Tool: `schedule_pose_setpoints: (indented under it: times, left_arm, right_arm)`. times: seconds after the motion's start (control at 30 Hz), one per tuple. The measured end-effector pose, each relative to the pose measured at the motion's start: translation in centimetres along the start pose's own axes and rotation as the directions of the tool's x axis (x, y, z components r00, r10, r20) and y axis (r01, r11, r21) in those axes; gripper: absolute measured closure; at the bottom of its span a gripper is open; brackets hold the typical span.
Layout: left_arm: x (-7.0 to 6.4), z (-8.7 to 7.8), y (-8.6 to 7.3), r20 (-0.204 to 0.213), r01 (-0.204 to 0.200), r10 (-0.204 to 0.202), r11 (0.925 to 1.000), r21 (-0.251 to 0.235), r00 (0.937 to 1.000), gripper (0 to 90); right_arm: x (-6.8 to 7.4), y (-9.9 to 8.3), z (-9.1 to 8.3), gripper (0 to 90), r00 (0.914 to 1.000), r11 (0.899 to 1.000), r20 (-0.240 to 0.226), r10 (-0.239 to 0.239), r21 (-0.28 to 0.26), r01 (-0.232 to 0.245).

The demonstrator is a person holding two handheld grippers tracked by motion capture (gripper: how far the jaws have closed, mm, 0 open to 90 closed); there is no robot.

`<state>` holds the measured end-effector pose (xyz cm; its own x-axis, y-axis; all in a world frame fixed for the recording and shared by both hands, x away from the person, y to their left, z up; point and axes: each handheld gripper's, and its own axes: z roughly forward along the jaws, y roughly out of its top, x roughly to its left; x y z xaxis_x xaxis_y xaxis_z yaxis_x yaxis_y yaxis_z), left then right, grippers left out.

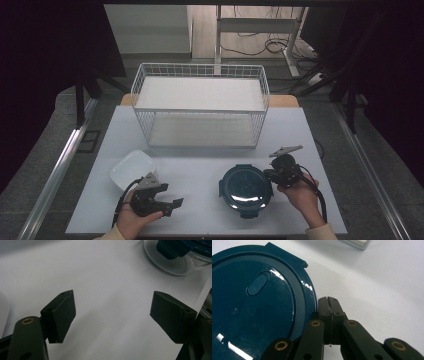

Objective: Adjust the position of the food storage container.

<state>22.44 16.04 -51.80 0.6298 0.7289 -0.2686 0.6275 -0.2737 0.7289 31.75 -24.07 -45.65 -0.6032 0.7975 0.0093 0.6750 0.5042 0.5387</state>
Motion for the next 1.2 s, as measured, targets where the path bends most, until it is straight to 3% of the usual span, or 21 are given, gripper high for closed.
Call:
schedule_pose_setpoints:
  times: [0.1, 0.27, 0.47, 0.57, 0.73, 1.2]
  left_arm:
    - [0.1, -0.1, 0.0, -0.001, 0.001, -0.001, 1.0000, -0.001, 1.0000, 20.3]
    - [0.1, -0.2, 0.0, -0.002, 0.002, -0.002, 1.0000, -0.007, 1.0000, 20.3]
    - [0.0, -0.3, 0.0, 0.000, -0.005, 0.005, 0.9999, -0.010, 1.0000, 20.3]
    - [0.0, -0.3, 0.0, 0.000, 0.000, 0.000, 0.9999, -0.010, 1.0000, 20.2]
    - [0.0, -0.2, 0.1, 0.000, 0.000, 0.000, 1.0000, -0.010, 1.0000, 20.2]
    - [0.1, -0.4, 0.1, 0.003, 0.010, -0.009, 0.9998, -0.015, 0.9999, 20.3]
  right_arm:
    - [-0.4, -0.2, -0.1, 89.7, 0.9996, 1.000, -0.026, 0.007, -0.011, -0.007]
    - [-1.2, -1.5, -1.2, 89.6, 0.9995, 1.000, 0.008, 0.029, 0.008, -0.029]
    - [0.1, -3.4, -0.9, 89.6, 1.0000, 0.996, 0.009, 0.002, 0.087, -0.003]
    - [0.5, -3.7, -0.6, 89.7, 0.9999, 0.995, 0.014, -0.004, 0.098, 0.003]
    - [1.2, -3.3, -0.4, 89.7, 0.9999, 0.995, 0.011, -0.006, 0.096, 0.005]
    - [5.4, -1.2, 1.4, 89.7, 0.9920, 0.990, -0.071, -0.105, 0.083, 0.111]
